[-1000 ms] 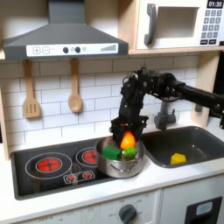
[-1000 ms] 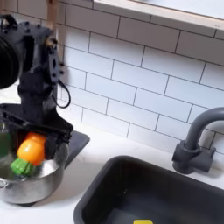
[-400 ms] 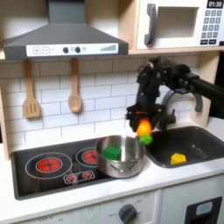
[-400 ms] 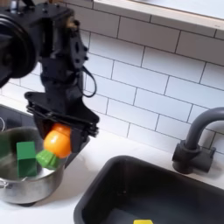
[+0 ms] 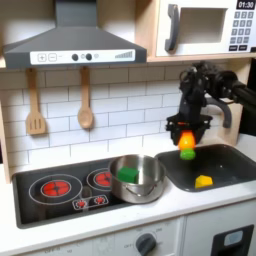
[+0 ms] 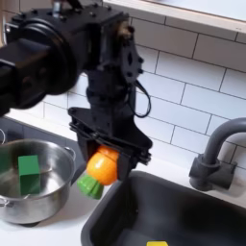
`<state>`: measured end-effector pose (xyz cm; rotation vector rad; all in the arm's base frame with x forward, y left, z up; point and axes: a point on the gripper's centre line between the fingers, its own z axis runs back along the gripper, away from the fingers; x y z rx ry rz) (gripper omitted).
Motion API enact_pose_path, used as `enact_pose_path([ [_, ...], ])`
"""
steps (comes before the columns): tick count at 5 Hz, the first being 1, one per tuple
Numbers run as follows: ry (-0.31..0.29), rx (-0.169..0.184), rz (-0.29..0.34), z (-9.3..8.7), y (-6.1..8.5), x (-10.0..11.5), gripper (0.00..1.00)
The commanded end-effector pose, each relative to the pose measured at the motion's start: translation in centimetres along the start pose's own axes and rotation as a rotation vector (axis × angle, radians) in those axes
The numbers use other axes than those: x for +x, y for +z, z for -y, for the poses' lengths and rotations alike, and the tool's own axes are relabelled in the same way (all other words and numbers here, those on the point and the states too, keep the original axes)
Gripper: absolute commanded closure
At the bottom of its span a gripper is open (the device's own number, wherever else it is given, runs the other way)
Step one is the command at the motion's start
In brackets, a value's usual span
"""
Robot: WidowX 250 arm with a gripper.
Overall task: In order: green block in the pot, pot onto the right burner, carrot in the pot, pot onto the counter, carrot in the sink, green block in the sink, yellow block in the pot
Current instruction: 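Take the carrot out of the pot and put it in the sink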
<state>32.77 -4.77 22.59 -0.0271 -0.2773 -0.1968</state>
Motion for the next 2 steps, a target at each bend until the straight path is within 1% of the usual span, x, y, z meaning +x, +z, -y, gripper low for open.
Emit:
enact_pose_path([
  [1,-0.061,-0.052,-0.013,3.93,-0.94,-0.19,1.00],
  [2,-0.050,-0.054,0.004,4.40,-1.31,0.71,1.00],
])
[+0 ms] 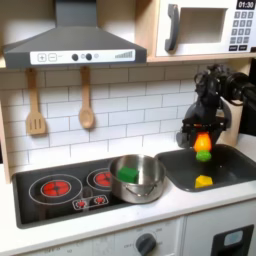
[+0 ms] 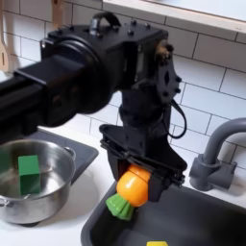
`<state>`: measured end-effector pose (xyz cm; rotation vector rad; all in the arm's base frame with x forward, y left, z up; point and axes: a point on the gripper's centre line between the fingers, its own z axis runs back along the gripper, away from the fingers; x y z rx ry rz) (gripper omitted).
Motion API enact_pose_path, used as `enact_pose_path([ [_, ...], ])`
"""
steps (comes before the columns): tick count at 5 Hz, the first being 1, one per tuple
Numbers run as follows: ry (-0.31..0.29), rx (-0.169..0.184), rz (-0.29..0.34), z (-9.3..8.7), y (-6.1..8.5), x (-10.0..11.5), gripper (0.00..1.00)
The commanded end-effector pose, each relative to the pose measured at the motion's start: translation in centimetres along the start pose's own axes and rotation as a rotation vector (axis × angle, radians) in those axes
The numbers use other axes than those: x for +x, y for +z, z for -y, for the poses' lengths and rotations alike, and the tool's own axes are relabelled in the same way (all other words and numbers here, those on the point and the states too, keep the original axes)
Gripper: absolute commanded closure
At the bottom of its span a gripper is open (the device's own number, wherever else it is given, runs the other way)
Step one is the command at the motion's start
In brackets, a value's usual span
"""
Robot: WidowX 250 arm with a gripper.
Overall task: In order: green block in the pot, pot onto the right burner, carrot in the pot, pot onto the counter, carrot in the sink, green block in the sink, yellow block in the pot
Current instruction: 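Take the carrot out of the pot and put it in the sink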
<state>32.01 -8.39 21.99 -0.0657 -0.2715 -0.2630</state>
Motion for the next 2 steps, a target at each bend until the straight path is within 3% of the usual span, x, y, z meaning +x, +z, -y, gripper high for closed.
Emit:
enact_pose_path([
  [1,0.021,-0.014,0.000,0.7,-1.6,2.2,1.00],
  [2,0.026,-0.031,-0.012,0.9,-2.6,3.6,1.00],
])
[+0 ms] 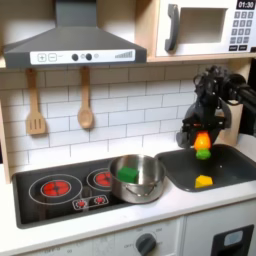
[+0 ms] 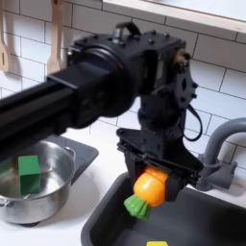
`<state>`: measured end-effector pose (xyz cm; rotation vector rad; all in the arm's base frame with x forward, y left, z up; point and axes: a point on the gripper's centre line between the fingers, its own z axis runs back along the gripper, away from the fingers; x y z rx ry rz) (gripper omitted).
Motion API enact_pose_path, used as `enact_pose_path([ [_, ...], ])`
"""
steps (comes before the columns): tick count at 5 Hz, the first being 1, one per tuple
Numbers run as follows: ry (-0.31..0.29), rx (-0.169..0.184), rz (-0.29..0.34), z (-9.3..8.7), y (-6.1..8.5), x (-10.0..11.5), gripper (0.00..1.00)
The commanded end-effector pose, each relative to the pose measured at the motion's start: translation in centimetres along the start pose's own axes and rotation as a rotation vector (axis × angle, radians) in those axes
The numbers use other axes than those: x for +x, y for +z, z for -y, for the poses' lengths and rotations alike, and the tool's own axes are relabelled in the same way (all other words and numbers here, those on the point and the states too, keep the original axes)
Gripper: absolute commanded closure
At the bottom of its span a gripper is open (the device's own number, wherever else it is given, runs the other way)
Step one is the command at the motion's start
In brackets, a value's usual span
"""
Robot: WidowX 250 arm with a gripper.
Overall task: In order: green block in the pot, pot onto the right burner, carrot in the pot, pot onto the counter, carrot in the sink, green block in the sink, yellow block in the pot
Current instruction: 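Take the carrot out of the pot and put it in the sink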
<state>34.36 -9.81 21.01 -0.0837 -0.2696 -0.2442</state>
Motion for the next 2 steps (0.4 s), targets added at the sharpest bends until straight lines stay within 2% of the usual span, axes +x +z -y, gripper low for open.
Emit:
enact_pose_path([
  [1,0.017,-0.020,-0.034,0.38,-2.20,2.60,1.00],
  [2,-0.004,-0.019,-0.041,0.06,-2.76,2.95,1.00],
])
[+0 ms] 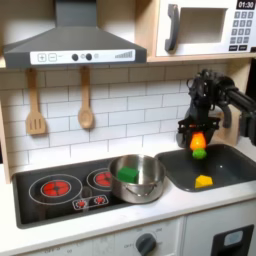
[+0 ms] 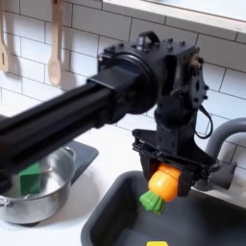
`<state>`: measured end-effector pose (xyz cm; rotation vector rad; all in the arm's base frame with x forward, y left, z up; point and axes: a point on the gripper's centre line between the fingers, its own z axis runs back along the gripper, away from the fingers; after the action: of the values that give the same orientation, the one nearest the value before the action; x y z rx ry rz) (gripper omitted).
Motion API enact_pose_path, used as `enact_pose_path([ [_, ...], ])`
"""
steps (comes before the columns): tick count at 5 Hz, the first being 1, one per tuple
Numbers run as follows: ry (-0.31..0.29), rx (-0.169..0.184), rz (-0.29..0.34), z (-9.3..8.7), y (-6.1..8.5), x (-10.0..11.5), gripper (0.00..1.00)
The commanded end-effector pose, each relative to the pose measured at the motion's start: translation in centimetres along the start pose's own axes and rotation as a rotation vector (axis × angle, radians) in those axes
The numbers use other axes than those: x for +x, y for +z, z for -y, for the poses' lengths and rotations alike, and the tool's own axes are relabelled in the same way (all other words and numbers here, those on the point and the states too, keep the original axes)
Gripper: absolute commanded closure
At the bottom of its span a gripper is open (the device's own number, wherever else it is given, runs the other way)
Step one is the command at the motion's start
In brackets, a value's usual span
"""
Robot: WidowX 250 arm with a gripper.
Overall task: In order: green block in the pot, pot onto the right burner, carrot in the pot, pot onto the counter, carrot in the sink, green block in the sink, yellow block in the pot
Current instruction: 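Take the carrot out of the pot and put it in the sink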
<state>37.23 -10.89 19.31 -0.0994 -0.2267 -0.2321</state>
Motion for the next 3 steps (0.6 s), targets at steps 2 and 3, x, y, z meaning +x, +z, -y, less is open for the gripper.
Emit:
enact_pose_path([
  [2,-0.015,0.003,0.014,-0.36,0.57,0.08,0.00],
  [3,0.011,0.017,-0.007,-1.06,0.45,-0.34,0.00],
])
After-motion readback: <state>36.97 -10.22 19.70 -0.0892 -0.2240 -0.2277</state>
